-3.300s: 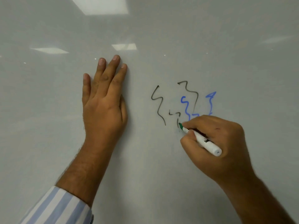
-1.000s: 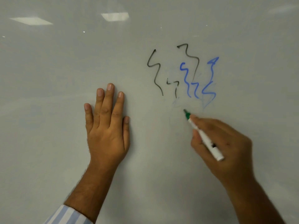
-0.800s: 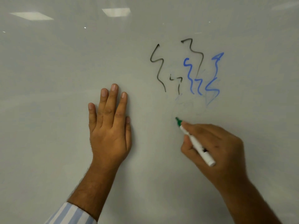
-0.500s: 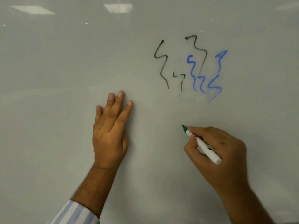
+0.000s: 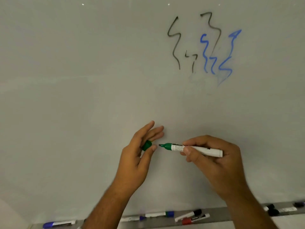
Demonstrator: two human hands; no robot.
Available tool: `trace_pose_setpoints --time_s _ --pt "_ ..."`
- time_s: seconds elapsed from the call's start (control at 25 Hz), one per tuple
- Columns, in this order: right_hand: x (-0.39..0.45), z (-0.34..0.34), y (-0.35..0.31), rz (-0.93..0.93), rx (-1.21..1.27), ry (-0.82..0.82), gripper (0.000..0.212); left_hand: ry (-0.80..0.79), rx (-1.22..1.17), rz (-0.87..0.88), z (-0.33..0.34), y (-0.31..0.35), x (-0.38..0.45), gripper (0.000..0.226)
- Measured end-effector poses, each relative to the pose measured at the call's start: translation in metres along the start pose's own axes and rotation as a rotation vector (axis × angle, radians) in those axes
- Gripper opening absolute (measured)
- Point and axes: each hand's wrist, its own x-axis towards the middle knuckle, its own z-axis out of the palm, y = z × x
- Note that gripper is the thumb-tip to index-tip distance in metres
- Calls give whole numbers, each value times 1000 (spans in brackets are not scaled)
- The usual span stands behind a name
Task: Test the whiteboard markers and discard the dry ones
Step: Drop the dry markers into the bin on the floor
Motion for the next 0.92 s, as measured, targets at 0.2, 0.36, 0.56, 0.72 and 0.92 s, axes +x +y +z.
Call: trace_pose_setpoints --time_s 0.2,0.36,0.56,0.72,0.92 --pt "-30 16 -4 53 -135 -24 9 -326 -27 -63 -17 1 -20 68" --pt "-58 23 -10 148 -148 0 4 -508 10 -33 -26 0 -36 70" --pt "-96 27 -11 337 -91 87 14 -654 -47 -69 -37 -3 -51 71" --pt "-117 28 -15 411 -75 133 10 -744 -22 -69 -35 -5 -59 73" --pt "-131 20 -19 421 -80 106 14 -789 -50 -97 -21 0 -68 74"
